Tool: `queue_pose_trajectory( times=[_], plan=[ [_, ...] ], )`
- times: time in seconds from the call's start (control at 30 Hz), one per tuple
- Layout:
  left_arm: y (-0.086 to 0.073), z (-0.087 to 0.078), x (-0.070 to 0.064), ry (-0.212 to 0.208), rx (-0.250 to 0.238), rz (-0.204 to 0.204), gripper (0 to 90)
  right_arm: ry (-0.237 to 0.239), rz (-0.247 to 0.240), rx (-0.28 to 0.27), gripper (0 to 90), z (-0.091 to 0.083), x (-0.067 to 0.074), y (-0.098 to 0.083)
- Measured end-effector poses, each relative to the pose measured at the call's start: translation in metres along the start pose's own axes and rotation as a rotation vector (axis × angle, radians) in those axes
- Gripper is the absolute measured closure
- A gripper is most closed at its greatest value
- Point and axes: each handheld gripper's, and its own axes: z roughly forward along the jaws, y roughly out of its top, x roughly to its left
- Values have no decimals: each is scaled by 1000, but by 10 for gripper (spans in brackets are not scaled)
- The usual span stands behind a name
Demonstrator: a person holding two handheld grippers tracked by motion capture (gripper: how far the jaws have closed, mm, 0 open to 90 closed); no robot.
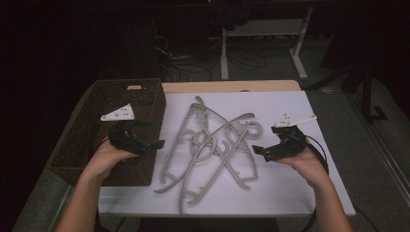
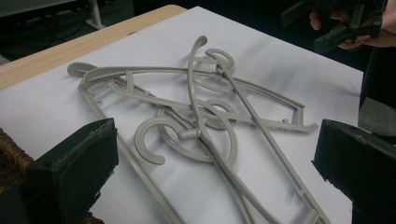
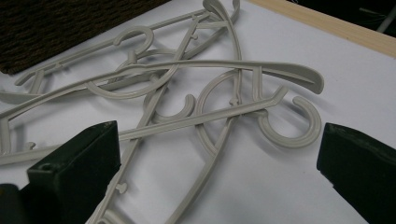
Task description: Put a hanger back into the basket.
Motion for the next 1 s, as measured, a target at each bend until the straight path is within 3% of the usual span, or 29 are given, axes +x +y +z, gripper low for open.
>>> queue_pose_trajectory(
  times=[0.3,0.6,0.83,1.0],
  plan=[
    [10,12,-5,-9,-8,-15,0,6,-2,11,0,1,-1,-1],
    [17,44,-28,-14,17,-9,0,17,-7,17,0,5,-3,0],
    [13,74,-45,-10,50,-8,0,19,-15,24,0,7,-1,1],
    [-1,100,-50,5,113,-12,6,26,-18,23,0,8,-1,1]
  ],
)
